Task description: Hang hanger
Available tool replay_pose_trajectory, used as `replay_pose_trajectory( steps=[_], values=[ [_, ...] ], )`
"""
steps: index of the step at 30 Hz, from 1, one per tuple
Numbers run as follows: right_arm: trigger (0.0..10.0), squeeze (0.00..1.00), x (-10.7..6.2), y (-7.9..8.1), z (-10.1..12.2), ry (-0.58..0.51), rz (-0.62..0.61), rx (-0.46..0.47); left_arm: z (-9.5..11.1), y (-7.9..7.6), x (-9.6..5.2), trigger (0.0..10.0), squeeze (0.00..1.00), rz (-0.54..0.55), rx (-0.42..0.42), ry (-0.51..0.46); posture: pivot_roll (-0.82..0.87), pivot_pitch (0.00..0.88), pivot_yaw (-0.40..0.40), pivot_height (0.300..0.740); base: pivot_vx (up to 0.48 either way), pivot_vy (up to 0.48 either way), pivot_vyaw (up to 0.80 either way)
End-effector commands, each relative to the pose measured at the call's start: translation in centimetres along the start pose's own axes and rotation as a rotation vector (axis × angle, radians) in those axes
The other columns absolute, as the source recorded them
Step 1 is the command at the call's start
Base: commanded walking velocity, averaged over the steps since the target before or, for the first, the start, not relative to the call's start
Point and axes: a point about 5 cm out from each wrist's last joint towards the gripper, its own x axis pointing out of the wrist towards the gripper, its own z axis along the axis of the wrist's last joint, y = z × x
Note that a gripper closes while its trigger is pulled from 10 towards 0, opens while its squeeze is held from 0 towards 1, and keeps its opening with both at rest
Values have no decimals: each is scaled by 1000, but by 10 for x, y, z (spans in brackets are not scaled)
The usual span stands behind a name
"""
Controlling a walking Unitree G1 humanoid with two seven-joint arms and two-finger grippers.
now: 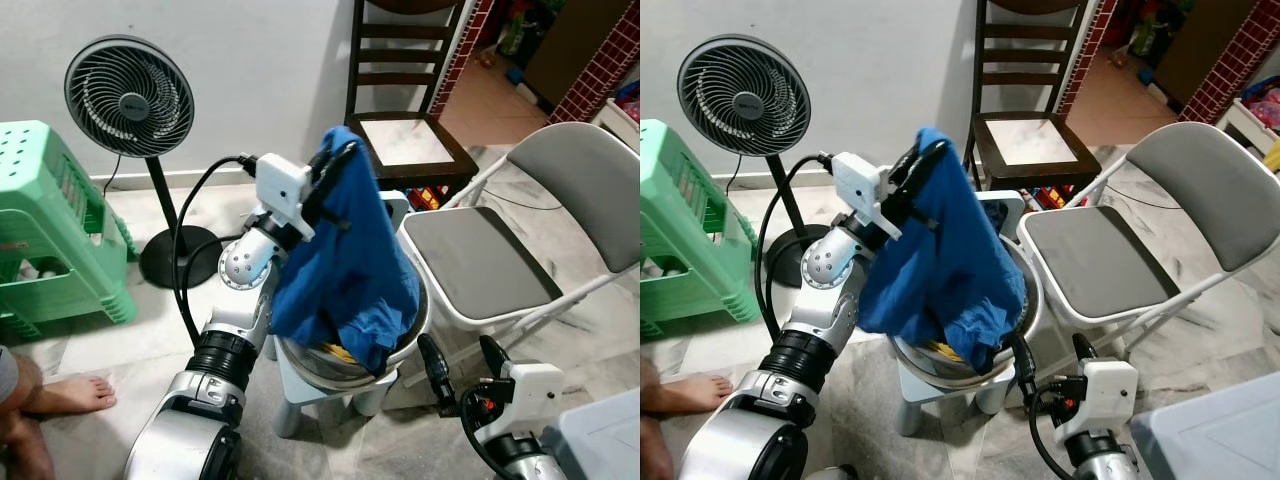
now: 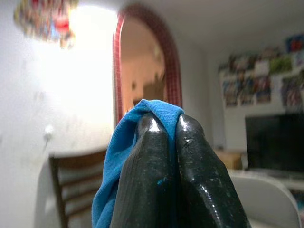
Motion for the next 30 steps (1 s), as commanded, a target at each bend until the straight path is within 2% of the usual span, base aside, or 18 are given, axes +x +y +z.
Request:
replay_pose_trajectory(
  steps=[1,3,5,7,9,12,18,19,21,30],
  values=[
    [10000,0,-2,-6,-3,11,-29,-18,18,-4,20,0,0,-51,8,-76,58,90,-101,740,0,0,0],
    [10000,0,0,-4,-5,8,-29,-19,23,-1,25,0,0,-40,8,-87,63,89,-99,740,0,0,0],
    [10000,0,2,-2,-6,8,-27,-19,22,11,34,0,0,3,-12,-71,65,88,-94,740,0,0,0],
    [10000,0,3,-2,-7,5,-29,-19,23,15,37,0,0,10,-8,-70,66,90,-94,740,0,0,0],
    [10000,0,4,-4,-7,-4,-53,-27,35,24,52,0,0,50,-3,-109,66,91,-94,740,0,0,0],
    [10000,0,4,-5,-7,-7,-64,-37,49,27,64,0,0,55,5,-160,70,90,-90,740,0,0,0],
    [10000,0,6,-5,-9,-14,-77,-33,72,34,75,0,0,52,57,-239,74,86,-84,740,0,0,0],
    [10000,0,6,-5,-10,-16,-79,-32,73,36,76,0,0,49,65,-236,74,86,-84,740,0,0,0],
    [10000,0,9,-2,-12,-20,-78,-28,72,49,79,0,0,70,84,-205,81,82,-75,740,0,0,0],
    [10000,0,9,-1,-13,-28,-92,-24,73,63,89,0,0,83,148,-152,69,80,-55,740,0,0,0]
  ],
)
